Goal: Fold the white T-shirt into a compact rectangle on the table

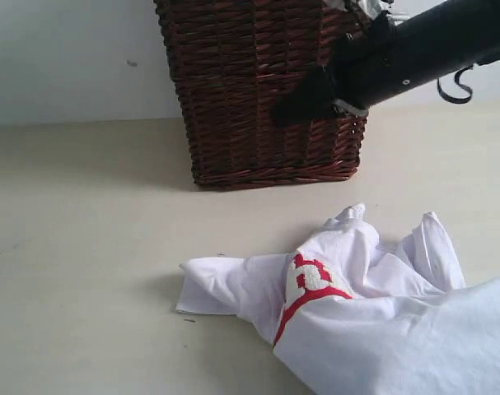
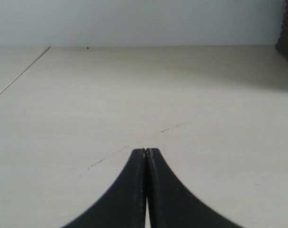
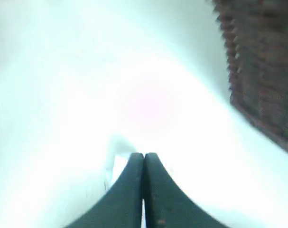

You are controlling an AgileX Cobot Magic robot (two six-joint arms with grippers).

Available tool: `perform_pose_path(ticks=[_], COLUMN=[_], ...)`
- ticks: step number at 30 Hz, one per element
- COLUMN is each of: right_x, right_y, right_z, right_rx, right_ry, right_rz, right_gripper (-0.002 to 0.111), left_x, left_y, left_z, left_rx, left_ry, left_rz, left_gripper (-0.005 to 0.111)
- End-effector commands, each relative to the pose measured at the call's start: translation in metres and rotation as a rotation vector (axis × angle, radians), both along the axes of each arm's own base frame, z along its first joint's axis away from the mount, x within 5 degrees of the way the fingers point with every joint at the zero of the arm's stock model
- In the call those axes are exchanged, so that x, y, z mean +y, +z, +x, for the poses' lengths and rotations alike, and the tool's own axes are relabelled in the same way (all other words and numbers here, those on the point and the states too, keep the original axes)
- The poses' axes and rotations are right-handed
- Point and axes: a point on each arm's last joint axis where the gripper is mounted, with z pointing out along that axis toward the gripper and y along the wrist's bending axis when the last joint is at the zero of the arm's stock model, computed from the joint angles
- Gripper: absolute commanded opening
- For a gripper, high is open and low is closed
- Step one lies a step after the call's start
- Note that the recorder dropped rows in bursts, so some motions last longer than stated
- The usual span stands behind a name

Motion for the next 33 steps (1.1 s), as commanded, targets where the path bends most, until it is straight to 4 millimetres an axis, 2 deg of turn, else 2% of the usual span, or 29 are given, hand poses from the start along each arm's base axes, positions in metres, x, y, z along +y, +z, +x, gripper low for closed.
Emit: perform_pose_path(ticks=[1, 2, 3, 4, 5, 6, 7, 8, 9, 10, 12, 16, 19, 22, 26, 30, 33], right_x=[-0.023, -0.024, -0.017, -0.01, 0.008, 0.016, 0.035, 0.043, 0.063, 0.073, 0.105, 0.127, 0.127, 0.125, 0.126, 0.133, 0.143], right_y=[-0.003, -0.01, -0.024, -0.029, -0.043, -0.048, -0.058, -0.063, -0.073, -0.077, -0.1, -0.13, -0.146, -0.149, -0.147, -0.136, -0.111], right_z=[-0.015, -0.016, -0.021, -0.024, -0.03, -0.032, -0.036, -0.039, -0.045, -0.049, -0.059, -0.066, -0.06, -0.057, -0.056, -0.055, -0.061], right_rx=[-0.087, -0.08, -0.052, -0.051, -0.036, -0.031, -0.031, -0.03, -0.05, -0.061, -0.134, -0.229, -0.247, -0.25, -0.246, -0.214, -0.174], right_ry=[0.148, 0.149, 0.18, 0.199, 0.202, 0.207, 0.25, 0.266, 0.305, 0.323, 0.361, 0.38, 0.317, 0.281, 0.269, 0.285, 0.377], right_rz=[-0.343, -0.354, -0.285, -0.253, -0.199, -0.196, -0.217, -0.223, -0.243, -0.253, -0.329, -0.468, -0.547, -0.574, -0.568, -0.523, -0.428], right_gripper=[0.011, 0.018, 0.034, 0.04, 0.048, 0.049, 0.049, 0.049, 0.049, 0.049, 0.049, 0.049, 0.047, 0.037, 0.0, 0.0, 0.0], left_x=[0.0, 0.0, 0.0, 0.0, 0.0, 0.0, 0.0, 0.0, 0.0, 0.0, 0.0, 0.0, 0.0, 0.0, 0.0, 0.0, 0.0], left_y=[0.001, 0.001, 0.001, 0.001, 0.001, 0.001, 0.001, 0.001, 0.001, 0.001, 0.001, 0.001, 0.001, 0.001, 0.001, 0.001, 0.001], left_z=[0.0, 0.0, 0.0, 0.0, 0.0, 0.0, 0.0, 0.0, 0.0, 0.0, 0.0, 0.0, 0.0, 0.0, 0.0, 0.0, 0.0], left_rx=[-0.012, -0.012, -0.012, -0.012, -0.012, -0.012, -0.011, -0.011, -0.011, -0.011, -0.011, -0.011, -0.011, -0.011, -0.011, -0.011, -0.011], left_ry=[0.002, 0.002, 0.002, 0.002, 0.002, 0.002, 0.002, 0.002, 0.002, 0.002, 0.002, 0.002, 0.002, 0.002, 0.002, 0.002, 0.002], left_rz=[-0.003, -0.003, -0.003, -0.003, -0.003, -0.003, -0.002, -0.002, -0.002, -0.002, -0.002, -0.002, -0.002, -0.002, -0.002, -0.002, -0.002], left_gripper=[0.0, 0.0, 0.0, 0.0, 0.0, 0.0, 0.0, 0.0, 0.0, 0.0, 0.0, 0.0, 0.0, 0.0, 0.0, 0.0, 0.0])
